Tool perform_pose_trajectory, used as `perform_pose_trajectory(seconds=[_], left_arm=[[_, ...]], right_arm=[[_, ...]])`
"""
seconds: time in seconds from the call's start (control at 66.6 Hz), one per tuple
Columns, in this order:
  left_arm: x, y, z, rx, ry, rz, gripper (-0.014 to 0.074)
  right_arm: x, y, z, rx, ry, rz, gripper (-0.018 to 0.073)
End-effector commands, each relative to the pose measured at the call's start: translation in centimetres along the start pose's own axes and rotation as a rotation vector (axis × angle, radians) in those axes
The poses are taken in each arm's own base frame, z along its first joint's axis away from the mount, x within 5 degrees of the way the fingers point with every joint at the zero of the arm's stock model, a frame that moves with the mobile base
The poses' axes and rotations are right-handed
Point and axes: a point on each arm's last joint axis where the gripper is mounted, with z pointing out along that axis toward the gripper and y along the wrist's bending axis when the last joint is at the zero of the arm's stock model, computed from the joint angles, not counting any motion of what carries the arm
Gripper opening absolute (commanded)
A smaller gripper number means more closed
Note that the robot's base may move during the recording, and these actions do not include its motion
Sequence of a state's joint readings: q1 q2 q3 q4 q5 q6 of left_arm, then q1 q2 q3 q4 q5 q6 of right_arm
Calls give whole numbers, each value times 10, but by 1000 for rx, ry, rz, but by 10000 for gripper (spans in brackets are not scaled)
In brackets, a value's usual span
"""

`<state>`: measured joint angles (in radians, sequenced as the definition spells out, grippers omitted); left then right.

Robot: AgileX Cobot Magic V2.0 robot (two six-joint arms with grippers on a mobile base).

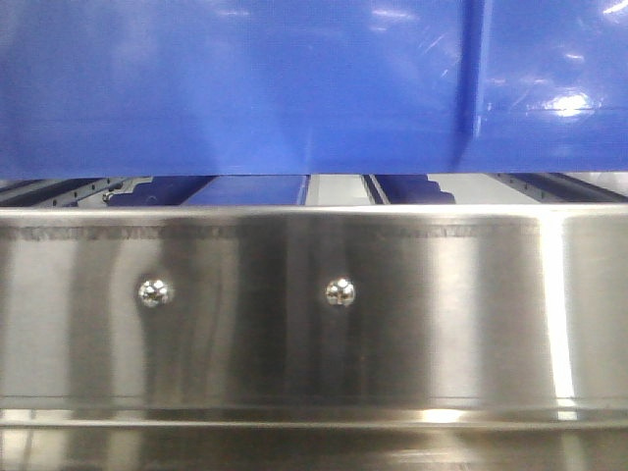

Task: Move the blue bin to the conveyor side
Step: 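Lower both grippers onto opposite side walls of the blue bin, then close both grippers on the bin rims and lift it off the rollers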

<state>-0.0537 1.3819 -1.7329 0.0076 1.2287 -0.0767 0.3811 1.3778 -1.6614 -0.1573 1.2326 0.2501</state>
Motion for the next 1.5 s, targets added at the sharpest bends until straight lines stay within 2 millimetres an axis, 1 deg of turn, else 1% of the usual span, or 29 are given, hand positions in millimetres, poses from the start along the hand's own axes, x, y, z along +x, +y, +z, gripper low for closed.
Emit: perform_pose_trajectory(seconds=[0.0, 0.285, 0.646, 0.931, 1.292, 1.487], left_arm=[[-3, -3, 2, 21, -7, 5, 529], [-6, -3, 33, 17, 64, 18, 529], [-4, -3, 56, 12, 123, 19, 529], [-3, -3, 68, 10, 152, 19, 529], [-3, -2, 72, 6, 162, 15, 529], [-3, -1, 79, -5, 178, 21, 529]], right_arm=[[-3, -1, -1, 12, -21, -4, 549], [-4, 4, 16, -5, 24, 2, 549], [-6, 7, 33, 1, 64, 15, 549], [-6, 7, 35, 4, 68, 34, 549], [-6, 7, 37, 6, 75, 46, 549], [-6, 8, 39, 7, 79, 45, 549]])
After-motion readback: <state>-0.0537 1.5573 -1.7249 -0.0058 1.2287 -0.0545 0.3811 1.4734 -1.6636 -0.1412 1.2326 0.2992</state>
